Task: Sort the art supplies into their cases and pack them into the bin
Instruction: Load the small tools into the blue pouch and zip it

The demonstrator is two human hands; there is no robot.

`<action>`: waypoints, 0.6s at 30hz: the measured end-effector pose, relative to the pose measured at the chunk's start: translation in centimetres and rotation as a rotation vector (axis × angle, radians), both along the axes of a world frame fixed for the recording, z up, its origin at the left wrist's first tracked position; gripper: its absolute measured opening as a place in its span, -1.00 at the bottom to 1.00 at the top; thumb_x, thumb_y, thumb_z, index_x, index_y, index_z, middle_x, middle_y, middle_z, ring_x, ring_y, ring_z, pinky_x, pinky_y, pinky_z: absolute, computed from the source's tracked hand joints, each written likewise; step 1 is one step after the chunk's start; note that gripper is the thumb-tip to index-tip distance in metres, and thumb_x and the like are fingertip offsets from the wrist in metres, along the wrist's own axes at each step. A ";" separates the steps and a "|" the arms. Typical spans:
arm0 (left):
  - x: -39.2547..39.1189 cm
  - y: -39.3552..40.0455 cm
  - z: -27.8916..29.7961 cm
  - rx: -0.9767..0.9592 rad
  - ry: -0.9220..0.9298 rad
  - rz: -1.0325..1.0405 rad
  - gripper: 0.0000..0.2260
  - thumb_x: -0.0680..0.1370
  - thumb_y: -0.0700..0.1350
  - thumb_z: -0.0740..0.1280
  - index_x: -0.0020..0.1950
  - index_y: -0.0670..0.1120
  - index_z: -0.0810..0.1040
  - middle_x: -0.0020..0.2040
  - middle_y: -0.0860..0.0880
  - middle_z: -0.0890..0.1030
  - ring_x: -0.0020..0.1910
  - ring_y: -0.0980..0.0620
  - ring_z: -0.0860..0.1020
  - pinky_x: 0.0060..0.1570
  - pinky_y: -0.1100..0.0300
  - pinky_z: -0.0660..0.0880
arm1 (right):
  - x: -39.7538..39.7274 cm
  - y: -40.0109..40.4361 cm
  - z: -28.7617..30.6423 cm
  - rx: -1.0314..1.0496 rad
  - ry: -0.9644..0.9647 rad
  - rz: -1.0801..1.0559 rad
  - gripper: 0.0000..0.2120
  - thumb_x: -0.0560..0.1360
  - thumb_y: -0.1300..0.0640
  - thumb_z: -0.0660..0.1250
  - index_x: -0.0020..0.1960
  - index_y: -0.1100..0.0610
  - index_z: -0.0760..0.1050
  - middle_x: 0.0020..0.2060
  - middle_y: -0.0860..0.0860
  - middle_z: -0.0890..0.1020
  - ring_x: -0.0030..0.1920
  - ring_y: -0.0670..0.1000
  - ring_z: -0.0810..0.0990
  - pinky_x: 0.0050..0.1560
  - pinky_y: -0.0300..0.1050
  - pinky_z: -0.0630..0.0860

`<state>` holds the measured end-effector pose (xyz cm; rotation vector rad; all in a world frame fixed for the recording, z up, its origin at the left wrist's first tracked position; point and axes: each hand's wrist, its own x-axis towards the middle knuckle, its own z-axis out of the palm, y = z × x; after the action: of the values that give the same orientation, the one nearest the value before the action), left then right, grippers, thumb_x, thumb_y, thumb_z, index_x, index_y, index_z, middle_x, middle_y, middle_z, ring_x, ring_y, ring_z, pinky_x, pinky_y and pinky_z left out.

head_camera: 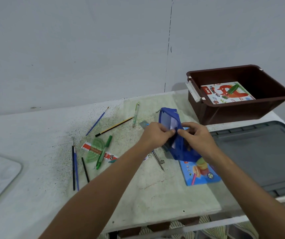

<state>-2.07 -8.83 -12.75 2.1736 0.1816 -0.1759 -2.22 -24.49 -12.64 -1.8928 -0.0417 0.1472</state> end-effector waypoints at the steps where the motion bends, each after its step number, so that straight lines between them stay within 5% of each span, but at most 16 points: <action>1: 0.1 -0.2 -0.2 0.004 0.036 -0.073 -0.75 0.52 -0.01 0.38 -0.14 -0.19 0.67 -0.20 -0.11 0.66 -0.22 -0.06 0.60 -0.19 0.08 0.52 | -0.1 -0.1 0.1 0.035 0.016 0.002 -0.74 0.53 0.20 0.33 0.21 0.19 0.51 -0.28 0.24 0.63 -0.51 0.04 0.48 -0.49 -0.20 0.46; 7: -0.3 0.2 -0.4 0.124 0.012 -0.345 -0.83 0.53 -0.18 0.33 0.03 -0.13 0.70 -0.10 -0.11 0.69 -0.22 -0.03 0.57 -0.25 0.21 0.46 | -0.3 -1.1 0.4 0.168 0.066 -0.054 -0.79 0.55 0.19 0.31 0.18 0.15 0.49 -0.26 0.18 0.64 -0.46 0.10 0.53 -0.44 -0.17 0.54; 10: 0.5 1.7 0.0 0.039 -0.091 -0.185 -0.79 0.51 -0.27 0.29 0.04 -0.13 0.68 -0.03 -0.08 0.68 -0.12 -0.01 0.61 -0.14 0.24 0.54 | 0.0 -1.8 0.2 0.164 0.072 -0.106 -0.75 0.55 0.16 0.31 0.21 0.17 0.49 -0.28 0.17 0.62 -0.44 0.11 0.52 -0.47 -0.16 0.53; 13: 2.0 4.1 -0.3 0.346 -0.152 -0.116 -0.73 0.48 -0.32 0.27 0.12 -0.11 0.59 0.12 -0.12 0.53 -0.09 0.00 0.49 -0.14 0.23 0.42 | 0.3 -2.3 0.1 0.157 0.089 -0.115 -0.73 0.55 0.15 0.31 0.23 0.17 0.49 -0.31 0.17 0.61 -0.49 0.06 0.51 -0.49 -0.18 0.51; 18: 3.8 6.5 -0.3 0.980 -0.087 -0.519 -0.37 0.46 -0.37 0.26 0.46 0.04 0.27 0.41 -0.14 0.22 0.26 -0.18 0.35 0.07 -0.01 0.47 | 0.2 -2.3 0.3 0.139 0.109 -0.070 -0.73 0.52 0.15 0.34 0.21 0.16 0.49 -0.30 0.15 0.60 -0.47 0.07 0.51 -0.47 -0.15 0.51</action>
<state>1.71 -2.31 -13.04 3.1631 -0.4514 -0.3301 -2.02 -26.82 -12.36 -1.7427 0.0867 0.1941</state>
